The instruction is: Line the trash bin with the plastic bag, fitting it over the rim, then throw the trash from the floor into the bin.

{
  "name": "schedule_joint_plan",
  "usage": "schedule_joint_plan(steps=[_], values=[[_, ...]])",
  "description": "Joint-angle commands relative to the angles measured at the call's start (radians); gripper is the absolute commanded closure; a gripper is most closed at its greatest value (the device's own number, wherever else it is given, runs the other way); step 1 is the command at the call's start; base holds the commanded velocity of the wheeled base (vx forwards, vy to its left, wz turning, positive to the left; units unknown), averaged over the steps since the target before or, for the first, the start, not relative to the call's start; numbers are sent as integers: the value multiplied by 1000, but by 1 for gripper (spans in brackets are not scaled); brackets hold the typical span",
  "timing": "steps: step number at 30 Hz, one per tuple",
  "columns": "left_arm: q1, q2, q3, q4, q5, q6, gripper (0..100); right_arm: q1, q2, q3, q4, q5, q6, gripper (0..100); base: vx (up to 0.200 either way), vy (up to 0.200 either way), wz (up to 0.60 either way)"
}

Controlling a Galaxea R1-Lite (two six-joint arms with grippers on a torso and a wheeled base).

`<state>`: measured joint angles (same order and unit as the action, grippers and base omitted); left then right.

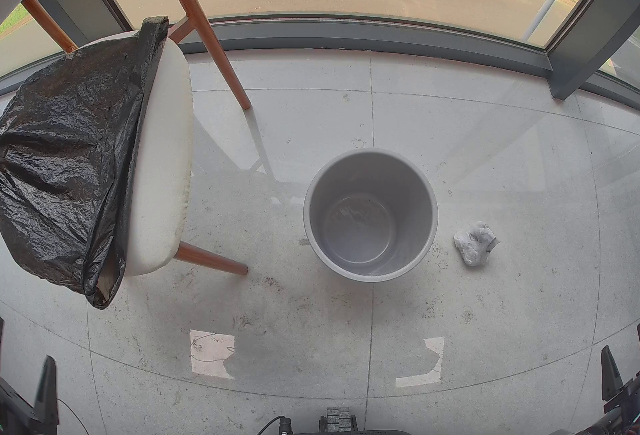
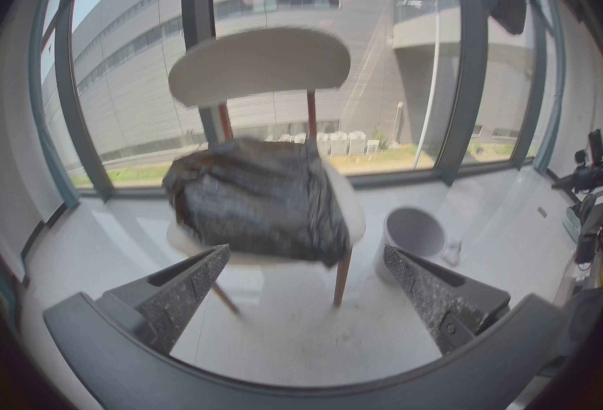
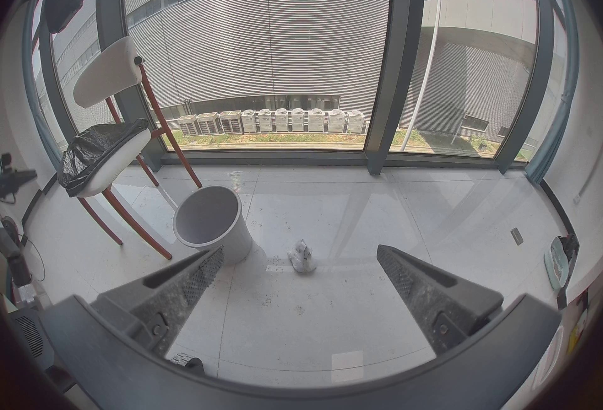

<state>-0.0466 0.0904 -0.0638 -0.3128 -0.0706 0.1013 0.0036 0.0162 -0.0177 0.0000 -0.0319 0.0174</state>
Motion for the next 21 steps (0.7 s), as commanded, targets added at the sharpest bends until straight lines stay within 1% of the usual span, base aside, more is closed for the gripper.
schedule_joint_plan(steps=[1,2,3,5,6,9,11,14,19,21], values=[[-101,511,-396,49,-58,12,0,1,-5,18,0,1,-4,0,0,0,0],[-104,598,-485,84,-55,9,0,3,-5,18,0,1,-4,0,0,0,0],[-108,667,-544,98,-55,6,0,1,-5,18,0,1,-4,0,0,0,0],[-105,773,-623,109,-54,2,0,1,-5,18,0,1,-4,0,0,0,0],[-99,847,-683,123,-54,-23,0,1,-5,18,0,1,-4,0,0,0,0],[-98,983,-774,164,-55,-109,0,3,-5,18,0,1,-2,0,0,0,0],[-99,1052,-823,185,-57,-135,0,3,-5,18,0,1,-4,0,0,0,0],[-98,1141,-878,213,-55,-140,0,3,-7,18,0,1,-2,0,0,0,0],[-95,1249,-919,207,-51,-141,0,1,-5,18,0,1,-2,0,0,0,0],[-95,1263,-921,207,-52,-141,0,1,-7,18,0,1,-2,0,0,0,0]])
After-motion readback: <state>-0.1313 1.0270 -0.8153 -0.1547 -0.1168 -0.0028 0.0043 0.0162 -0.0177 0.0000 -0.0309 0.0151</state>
